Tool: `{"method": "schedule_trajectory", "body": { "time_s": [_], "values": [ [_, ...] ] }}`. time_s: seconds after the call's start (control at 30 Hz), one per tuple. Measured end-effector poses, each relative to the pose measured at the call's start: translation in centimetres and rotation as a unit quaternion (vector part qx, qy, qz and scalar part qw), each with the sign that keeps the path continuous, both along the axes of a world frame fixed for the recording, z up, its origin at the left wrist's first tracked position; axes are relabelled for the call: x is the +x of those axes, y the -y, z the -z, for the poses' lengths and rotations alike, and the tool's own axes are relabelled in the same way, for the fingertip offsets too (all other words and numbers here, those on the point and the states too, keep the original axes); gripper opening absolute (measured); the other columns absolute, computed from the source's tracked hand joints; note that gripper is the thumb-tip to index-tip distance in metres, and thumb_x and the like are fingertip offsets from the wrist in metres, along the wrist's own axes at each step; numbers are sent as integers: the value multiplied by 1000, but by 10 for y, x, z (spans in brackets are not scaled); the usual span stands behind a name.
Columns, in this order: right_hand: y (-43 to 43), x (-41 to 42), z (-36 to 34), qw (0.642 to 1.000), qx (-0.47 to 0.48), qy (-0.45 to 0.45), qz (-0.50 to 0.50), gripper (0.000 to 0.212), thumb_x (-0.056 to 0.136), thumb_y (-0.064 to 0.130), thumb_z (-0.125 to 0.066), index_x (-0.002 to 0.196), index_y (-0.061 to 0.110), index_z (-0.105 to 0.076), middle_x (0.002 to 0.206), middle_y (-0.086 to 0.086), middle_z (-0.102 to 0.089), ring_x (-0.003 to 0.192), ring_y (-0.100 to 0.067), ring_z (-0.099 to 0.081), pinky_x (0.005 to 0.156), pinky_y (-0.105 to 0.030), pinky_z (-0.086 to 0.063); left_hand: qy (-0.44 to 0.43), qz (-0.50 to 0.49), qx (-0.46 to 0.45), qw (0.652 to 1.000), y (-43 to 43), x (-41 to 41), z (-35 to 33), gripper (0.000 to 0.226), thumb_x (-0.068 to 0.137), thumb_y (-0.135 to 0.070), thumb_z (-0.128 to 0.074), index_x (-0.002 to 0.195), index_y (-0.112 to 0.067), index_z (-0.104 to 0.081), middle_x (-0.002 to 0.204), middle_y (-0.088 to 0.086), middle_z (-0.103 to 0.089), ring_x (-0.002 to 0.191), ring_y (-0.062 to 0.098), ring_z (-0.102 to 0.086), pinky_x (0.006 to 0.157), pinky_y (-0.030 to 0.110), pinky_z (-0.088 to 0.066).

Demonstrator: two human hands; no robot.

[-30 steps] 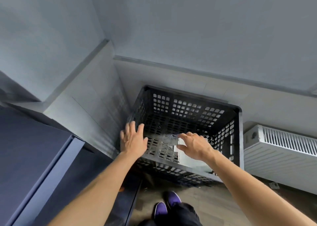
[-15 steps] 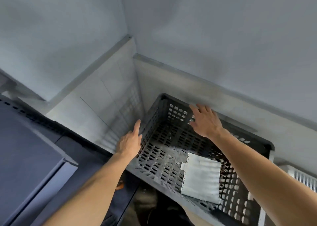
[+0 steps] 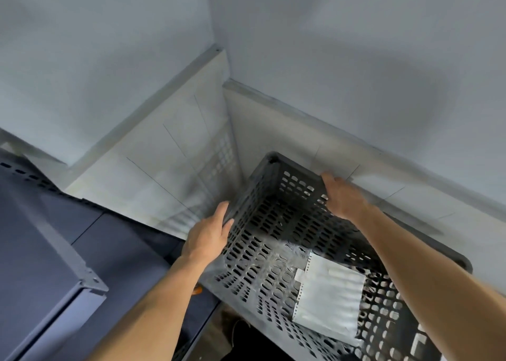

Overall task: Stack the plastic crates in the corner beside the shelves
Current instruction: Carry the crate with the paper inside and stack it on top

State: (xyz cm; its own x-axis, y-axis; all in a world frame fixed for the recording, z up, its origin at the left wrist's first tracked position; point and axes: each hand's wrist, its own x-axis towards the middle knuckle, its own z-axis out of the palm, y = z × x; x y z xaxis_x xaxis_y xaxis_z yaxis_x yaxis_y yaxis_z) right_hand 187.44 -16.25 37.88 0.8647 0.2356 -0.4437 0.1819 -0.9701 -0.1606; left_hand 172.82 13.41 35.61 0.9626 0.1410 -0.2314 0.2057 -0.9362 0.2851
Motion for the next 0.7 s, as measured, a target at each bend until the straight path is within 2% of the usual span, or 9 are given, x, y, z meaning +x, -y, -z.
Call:
{"method": "schedule_trajectory", "body": {
  "time_s": [0.17, 0.47, 0.6, 0.7],
  "values": [
    [-3, -3, 4, 999, -33, 4, -1, 47, 90, 12, -55, 131, 16, -33, 111, -14, -55, 99, -37, -59, 89, -51, -49, 14, -3, 11, 1000, 2, -1, 3, 44, 101, -44, -41, 140, -25, -32, 53, -4, -51, 45, 12, -52, 45, 28, -44],
    [-11, -25, 0, 997, -56, 50, 1, 66, 85, 16, -57, 142, 13, -24, 135, -21, -45, 119, -43, -47, 97, -51, -42, 24, -47, 32, 998, 8, -9, -2, 35, 101, -45, -39, 130, -26, -34, 66, -4, -56, 54, 14, -54, 45, 28, -37],
    [-8, -29, 1, 997, -43, 61, -2, 71, 84, 17, -59, 144, 14, -21, 135, -20, -44, 121, -42, -46, 99, -52, -41, 13, -85, 47, 995, 16, -7, 0, 31, 100, -41, -44, 126, -25, -36, 75, -1, -58, 62, 20, -58, 53, 33, -47],
    [-9, -29, 1, 998, -38, 60, 1, 72, 84, 16, -58, 145, 15, -21, 137, -19, -43, 122, -41, -46, 99, -52, -40, 16, -93, 34, 995, 17, -8, 1, 30, 100, -41, -45, 124, -26, -36, 72, -3, -57, 62, 20, -57, 55, 34, -48]
  ]
}}
